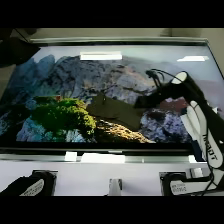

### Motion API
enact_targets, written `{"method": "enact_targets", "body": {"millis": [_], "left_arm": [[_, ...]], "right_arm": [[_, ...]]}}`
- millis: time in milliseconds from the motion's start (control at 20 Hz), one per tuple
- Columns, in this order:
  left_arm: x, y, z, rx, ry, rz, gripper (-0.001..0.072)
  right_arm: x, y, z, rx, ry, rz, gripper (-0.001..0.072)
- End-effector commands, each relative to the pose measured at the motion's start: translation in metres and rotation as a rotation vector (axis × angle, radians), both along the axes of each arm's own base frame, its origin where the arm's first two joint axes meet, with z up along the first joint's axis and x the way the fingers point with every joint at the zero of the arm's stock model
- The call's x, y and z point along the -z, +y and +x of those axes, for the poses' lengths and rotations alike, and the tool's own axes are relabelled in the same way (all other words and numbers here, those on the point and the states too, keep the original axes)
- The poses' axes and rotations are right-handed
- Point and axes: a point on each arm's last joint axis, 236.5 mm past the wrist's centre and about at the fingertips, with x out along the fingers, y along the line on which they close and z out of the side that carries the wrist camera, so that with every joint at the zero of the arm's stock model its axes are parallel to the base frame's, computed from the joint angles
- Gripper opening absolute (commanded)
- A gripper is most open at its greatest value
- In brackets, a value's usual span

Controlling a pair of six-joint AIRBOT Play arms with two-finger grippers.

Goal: Fold the shirts.

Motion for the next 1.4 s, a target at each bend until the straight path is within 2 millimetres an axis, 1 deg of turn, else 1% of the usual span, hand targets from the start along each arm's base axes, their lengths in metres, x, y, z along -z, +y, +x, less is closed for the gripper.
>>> {"method": "enact_targets", "body": {"millis": [0,50,150,350,400,500,550,600,700,750,800,850,950,1050,1150,1300,1350], "left_arm": [[-0.001,0.0,0.0,-0.001,-0.004,0.002,0.0031],[-0.001,0.0,0.0,0.0,-0.004,0.001,0.0031],[-0.001,0.0,0.0,0.0,-0.004,0.001,0.0032],[-0.001,0.0,0.0,0.0,-0.004,0.001,0.0032],[-0.001,0.0,0.0,-0.001,-0.004,0.001,0.0032],[-0.001,0.0,0.0,0.0,-0.003,0.001,0.0032],[-0.001,0.0,0.0,0.0,-0.004,0.001,0.0032],[-0.001,0.0,0.0,-0.001,-0.003,0.001,0.0032],[-0.001,0.0,0.0,0.0,-0.003,0.001,0.0032],[-0.001,0.0,0.0,0.0,-0.003,0.001,0.0032],[-0.001,0.0,0.0,-0.001,-0.003,0.002,0.0032],[-0.001,0.0,0.0,-0.001,-0.004,0.002,0.0032],[-0.001,0.0,0.0,-0.001,-0.004,0.002,0.0032],[-0.001,0.0,0.0,-0.001,-0.004,0.001,0.0032],[-0.001,0.0,0.0,-0.001,-0.004,0.002,0.0032],[-0.001,0.0,0.0,-0.001,-0.004,0.002,0.0032],[-0.001,0.0,0.0,-0.001,-0.004,0.002,0.0032]], "right_arm": [[0.033,-0.06,-0.04,0.106,0.177,-0.109,0.0654],[0.041,-0.045,-0.035,0.149,0.16,-0.054,0.0655],[0.055,-0.021,-0.026,0.2,0.126,0.002,0.0655],[0.076,0.016,-0.029,0.186,0.174,0.052,0.0653],[0.079,0.023,-0.029,0.187,0.181,0.06,0.0649],[0.084,0.033,-0.029,0.188,0.191,0.072,0.0544],[0.086,0.035,-0.028,0.198,0.195,0.078,0.0517],[0.086,0.037,-0.026,0.21,0.196,0.09,0.0431],[0.086,0.037,-0.021,0.216,0.177,0.095,0.0032],[0.082,0.038,-0.018,0.193,0.146,0.114,0.0027],[0.075,0.039,-0.014,0.159,0.106,0.138,0.0027],[0.062,0.035,-0.009,0.135,0.068,0.158,0.0026],[0.025,0.017,0.007,0.125,-0.02,0.182,0.0025],[-0.02,-0.018,0.022,0.148,-0.12,0.194,0.0024],[-0.064,-0.064,0.029,0.21,-0.2,0.195,0.0024],[-0.127,-0.133,0.023,0.315,-0.329,0.158,0.0025],[-0.144,-0.158,0.022,0.374,-0.379,0.13,0.0025]]}}
